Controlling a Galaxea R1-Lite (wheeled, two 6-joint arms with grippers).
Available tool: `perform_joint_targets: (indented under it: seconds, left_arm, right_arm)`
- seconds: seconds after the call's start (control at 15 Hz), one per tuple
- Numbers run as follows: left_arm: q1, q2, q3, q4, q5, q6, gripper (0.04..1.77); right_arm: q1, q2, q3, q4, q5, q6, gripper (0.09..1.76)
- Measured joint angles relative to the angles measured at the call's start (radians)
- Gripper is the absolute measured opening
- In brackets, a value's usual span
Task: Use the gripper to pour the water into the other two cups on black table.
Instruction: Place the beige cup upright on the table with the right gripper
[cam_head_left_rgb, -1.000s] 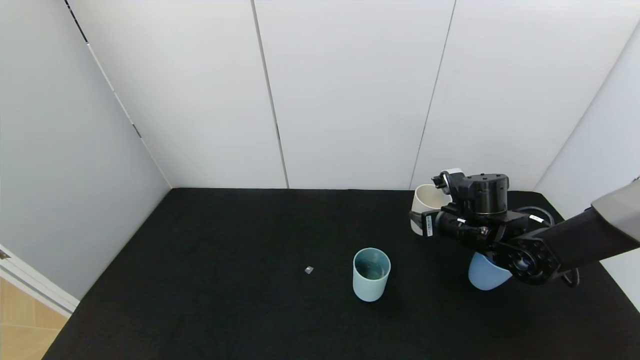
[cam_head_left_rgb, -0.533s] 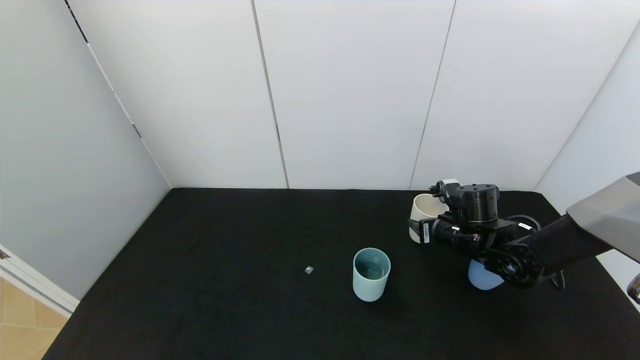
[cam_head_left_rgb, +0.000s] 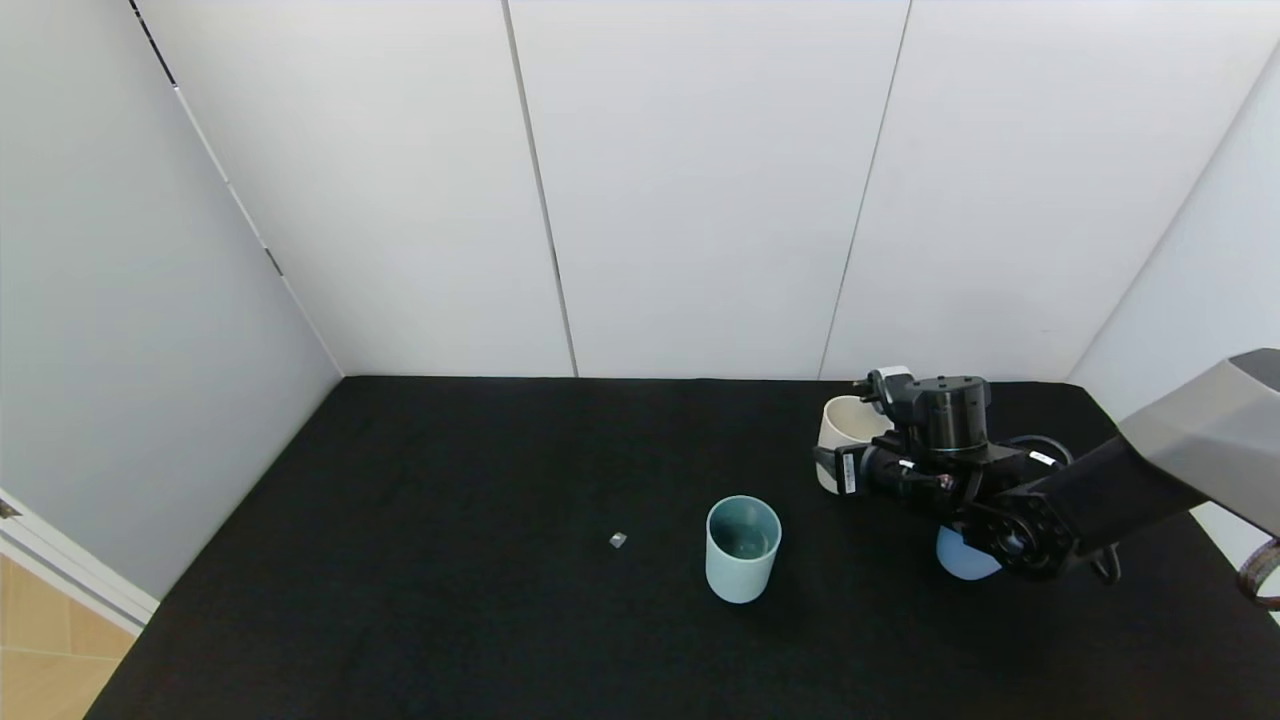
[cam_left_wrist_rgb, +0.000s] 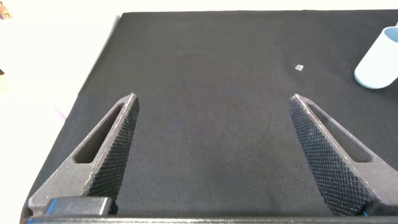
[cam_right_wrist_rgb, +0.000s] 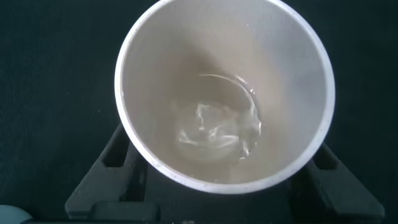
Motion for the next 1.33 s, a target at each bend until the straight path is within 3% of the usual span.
perform_joint_targets:
  seconds: [0.53,1.33]
  left_arm:
    - [0.0,0.0,0.0,0.0,0.0,0.0,1.72]
    - [0.0,0.0,0.0,0.0,0.0,0.0,1.72]
  right_arm:
    - [0.003,0.002,0.0,0.0,-0.001,0.0,1.54]
    - [-0.006,-0.137,0.005,0.048,-0.011,0.006,1.67]
